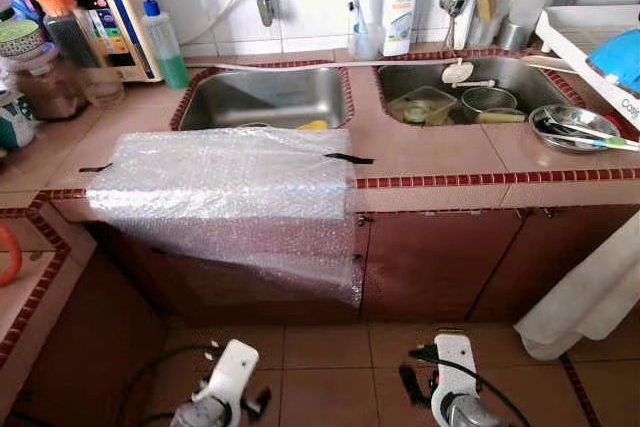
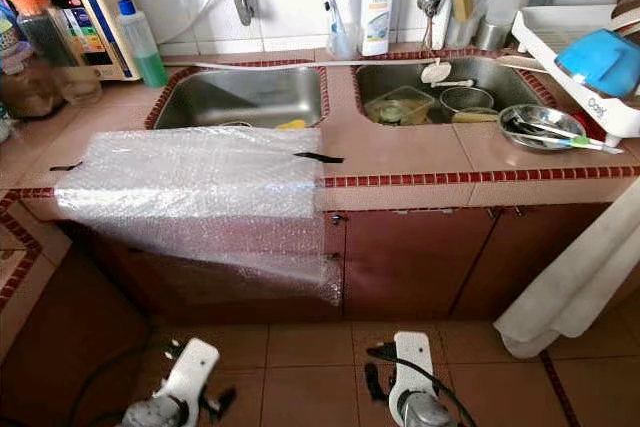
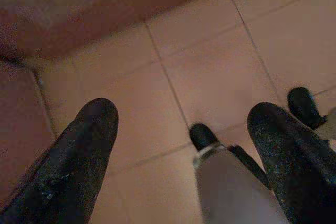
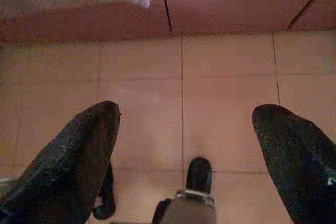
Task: Kitchen organization
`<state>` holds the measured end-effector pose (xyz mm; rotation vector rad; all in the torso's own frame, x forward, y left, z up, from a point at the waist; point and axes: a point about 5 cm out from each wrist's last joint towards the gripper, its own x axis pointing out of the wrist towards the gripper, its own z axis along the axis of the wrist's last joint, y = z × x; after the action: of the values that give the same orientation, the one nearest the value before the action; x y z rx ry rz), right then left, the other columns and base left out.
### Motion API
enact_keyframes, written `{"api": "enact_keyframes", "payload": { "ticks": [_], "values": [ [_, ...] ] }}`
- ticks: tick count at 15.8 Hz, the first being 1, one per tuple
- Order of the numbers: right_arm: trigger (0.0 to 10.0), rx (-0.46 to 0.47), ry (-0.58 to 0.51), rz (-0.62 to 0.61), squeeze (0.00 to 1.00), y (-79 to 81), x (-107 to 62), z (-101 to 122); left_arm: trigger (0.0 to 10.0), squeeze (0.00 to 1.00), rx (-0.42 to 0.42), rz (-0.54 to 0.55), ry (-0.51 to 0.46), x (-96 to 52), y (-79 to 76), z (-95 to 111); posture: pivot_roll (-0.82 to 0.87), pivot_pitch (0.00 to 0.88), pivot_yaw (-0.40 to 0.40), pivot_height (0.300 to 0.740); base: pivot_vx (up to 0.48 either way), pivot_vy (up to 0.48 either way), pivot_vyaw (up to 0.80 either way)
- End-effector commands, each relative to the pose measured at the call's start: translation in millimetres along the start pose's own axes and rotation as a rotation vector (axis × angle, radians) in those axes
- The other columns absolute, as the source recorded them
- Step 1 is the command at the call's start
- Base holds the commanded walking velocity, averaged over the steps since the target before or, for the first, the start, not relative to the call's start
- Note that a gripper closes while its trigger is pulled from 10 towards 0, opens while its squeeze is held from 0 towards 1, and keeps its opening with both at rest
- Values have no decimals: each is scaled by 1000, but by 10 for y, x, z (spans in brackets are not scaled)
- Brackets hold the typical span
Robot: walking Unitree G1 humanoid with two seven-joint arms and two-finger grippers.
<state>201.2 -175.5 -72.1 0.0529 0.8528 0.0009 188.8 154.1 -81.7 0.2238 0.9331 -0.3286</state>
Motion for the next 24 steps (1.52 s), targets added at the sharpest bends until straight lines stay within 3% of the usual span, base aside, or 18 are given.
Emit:
{"api": "enact_keyframes", "payload": {
  "ticks": [1,4,7,13,20,24],
  "values": [
    [10000,0,8,-12,0,17,13,-3,10000,0,-58,37,33,-11,84,-40,-75,0,87,740,0,0,0],
    [10000,-38,74,-28,0,34,13,-101,10000,0,-156,68,60,-11,141,-47,-81,0,91,740,0,0,-248],
    [10000,-67,96,-28,0,9,-4,-168,10000,0,-145,79,65,-10,172,-26,-76,0,91,740,0,0,-744],
    [10000,-143,154,-58,0,-147,-82,-367,10000,0,-30,0,100,-16,76,-114,-84,0,104,740,0,0,-744],
    [10000,-179,166,-20,0,-67,-89,-423,10000,0,26,-58,100,-11,37,-96,-90,0,113,740,0,0,-744],
    [10000,-196,181,-23,0,-108,-108,-463,10000,0,28,-49,87,-15,42,-103,-86,0,110,740,0,-255,-742]
  ]
}}
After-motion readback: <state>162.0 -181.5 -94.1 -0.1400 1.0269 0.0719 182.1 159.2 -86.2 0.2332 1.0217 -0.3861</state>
